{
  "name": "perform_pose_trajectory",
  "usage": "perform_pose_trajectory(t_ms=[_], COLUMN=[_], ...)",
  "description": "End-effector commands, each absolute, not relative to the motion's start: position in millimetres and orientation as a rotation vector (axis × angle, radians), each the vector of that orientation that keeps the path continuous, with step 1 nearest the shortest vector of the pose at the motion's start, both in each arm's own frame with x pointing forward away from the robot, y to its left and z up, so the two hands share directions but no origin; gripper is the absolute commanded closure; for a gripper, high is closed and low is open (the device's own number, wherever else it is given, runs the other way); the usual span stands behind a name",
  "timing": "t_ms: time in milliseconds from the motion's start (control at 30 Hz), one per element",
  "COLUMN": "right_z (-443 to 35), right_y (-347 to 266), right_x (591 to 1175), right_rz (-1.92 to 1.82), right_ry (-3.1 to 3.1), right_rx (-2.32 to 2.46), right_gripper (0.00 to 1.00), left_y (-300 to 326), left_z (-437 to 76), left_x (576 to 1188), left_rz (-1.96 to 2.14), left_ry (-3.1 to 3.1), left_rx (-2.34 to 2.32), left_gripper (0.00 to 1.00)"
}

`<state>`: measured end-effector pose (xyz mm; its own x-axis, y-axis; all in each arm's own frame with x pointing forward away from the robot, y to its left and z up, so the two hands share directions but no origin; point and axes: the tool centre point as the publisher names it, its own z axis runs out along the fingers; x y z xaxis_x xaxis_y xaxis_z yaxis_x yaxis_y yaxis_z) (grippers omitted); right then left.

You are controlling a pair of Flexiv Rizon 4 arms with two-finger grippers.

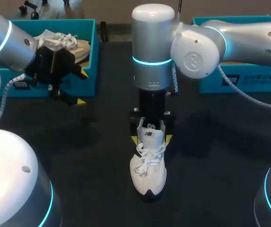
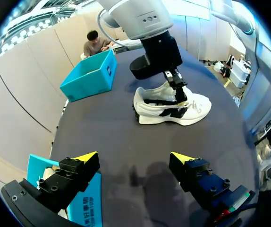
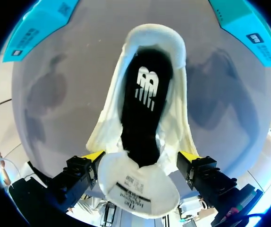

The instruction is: Take the shoe out of the shoebox, open the shoe tongue, remove and reinsert the insole, then place the shoe into the shoebox

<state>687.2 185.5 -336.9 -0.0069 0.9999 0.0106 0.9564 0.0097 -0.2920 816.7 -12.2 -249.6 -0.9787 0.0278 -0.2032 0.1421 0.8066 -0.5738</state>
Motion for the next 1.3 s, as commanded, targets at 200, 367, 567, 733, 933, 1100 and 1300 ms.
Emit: perform_pose_trajectory(t_ms=[200,367,567,733,933,1100,1300], right_z=[-323.4,-310.0,-293.6,-285.9,-290.4,-292.7,-296.4], right_y=[185.5,188.7,193.2,198.9,196.9,196.0,191.2], right_x=[683.0,673.6,654.8,649.3,646.2,649.9,653.3], right_rz=[0.303,0.325,0.327,0.325,0.333,0.336,0.342], right_ry=[-2.066,-2.04,-1.991,-1.978,-1.963,-1.966,-1.967], right_rx=[-2.067,-2.085,-2.129,-2.146,-2.157,-2.16,-2.159], right_gripper=[0.0,0.0,0.0,0.0,0.55,0.65,0.66], left_y=[-11.8,-11.8,-11.8,-11.8,-11.8,-11.8,-11.8], left_z=[-249.1,-249.1,-249.1,-249.1,-249.1,-249.1,-249.1], left_x=[815.4,815.4,815.4,815.4,815.4,815.4,815.4], left_rz=[-0.908,-0.908,-0.908,-0.908,-0.908,-0.908,-0.908], left_ry=[2.808,2.808,2.808,2.808,2.808,2.808,2.808], left_rx=[0.133,0.133,0.133,0.133,0.133,0.133,0.133], left_gripper=[0.0,0.0,0.0,0.0,0.0,0.0,0.0])
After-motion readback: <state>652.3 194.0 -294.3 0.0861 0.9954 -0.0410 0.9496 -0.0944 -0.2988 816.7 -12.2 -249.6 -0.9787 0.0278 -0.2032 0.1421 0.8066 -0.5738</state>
